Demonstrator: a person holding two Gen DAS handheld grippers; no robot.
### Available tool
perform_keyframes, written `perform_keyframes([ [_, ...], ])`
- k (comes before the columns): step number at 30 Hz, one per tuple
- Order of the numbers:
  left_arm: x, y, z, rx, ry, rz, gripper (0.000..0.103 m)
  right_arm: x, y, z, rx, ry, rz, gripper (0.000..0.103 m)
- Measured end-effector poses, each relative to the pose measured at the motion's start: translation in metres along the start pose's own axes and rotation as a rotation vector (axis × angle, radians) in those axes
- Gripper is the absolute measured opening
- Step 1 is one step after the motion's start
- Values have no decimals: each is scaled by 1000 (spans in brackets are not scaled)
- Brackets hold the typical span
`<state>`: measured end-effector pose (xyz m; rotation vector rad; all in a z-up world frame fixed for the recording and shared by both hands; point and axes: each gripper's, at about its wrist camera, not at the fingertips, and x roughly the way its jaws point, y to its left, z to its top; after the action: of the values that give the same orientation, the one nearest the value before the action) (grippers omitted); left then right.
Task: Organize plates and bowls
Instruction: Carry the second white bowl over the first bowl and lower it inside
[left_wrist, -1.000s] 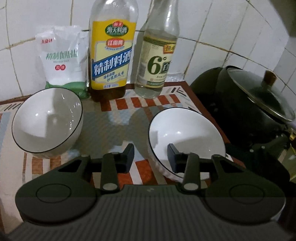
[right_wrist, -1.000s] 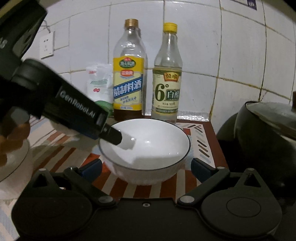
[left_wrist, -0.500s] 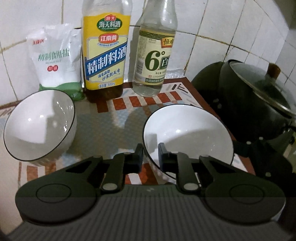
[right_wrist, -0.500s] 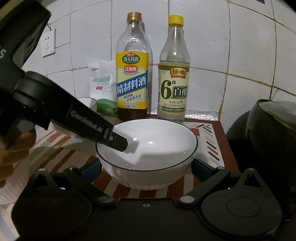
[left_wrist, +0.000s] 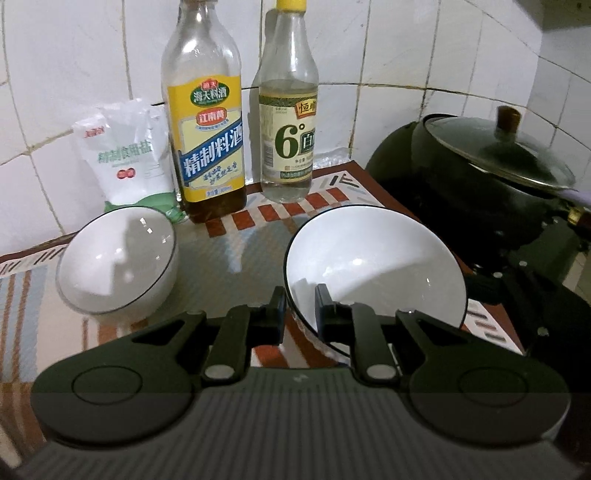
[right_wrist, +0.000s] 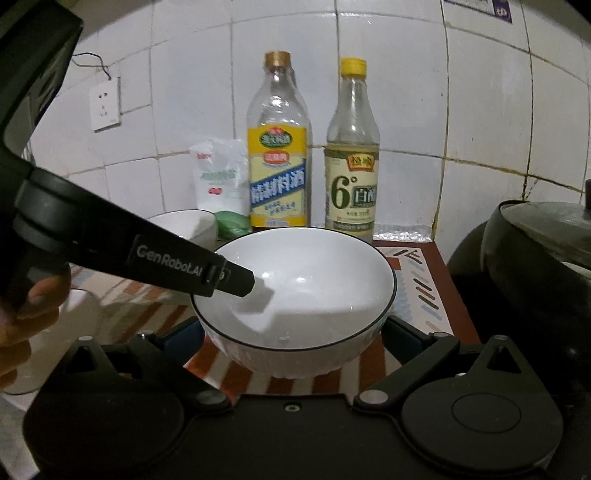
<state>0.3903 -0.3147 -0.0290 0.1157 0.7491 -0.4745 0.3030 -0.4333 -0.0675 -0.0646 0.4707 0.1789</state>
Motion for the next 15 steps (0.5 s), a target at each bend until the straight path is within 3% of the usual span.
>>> perform_keyframes([
  [7, -48, 6, -23, 24, 40, -11, 14, -39, 43, 1, -30, 42, -16, 103],
  [15, -117, 19, -44, 69, 12, -29, 14, -87, 93, 9, -45, 55, -32, 103],
])
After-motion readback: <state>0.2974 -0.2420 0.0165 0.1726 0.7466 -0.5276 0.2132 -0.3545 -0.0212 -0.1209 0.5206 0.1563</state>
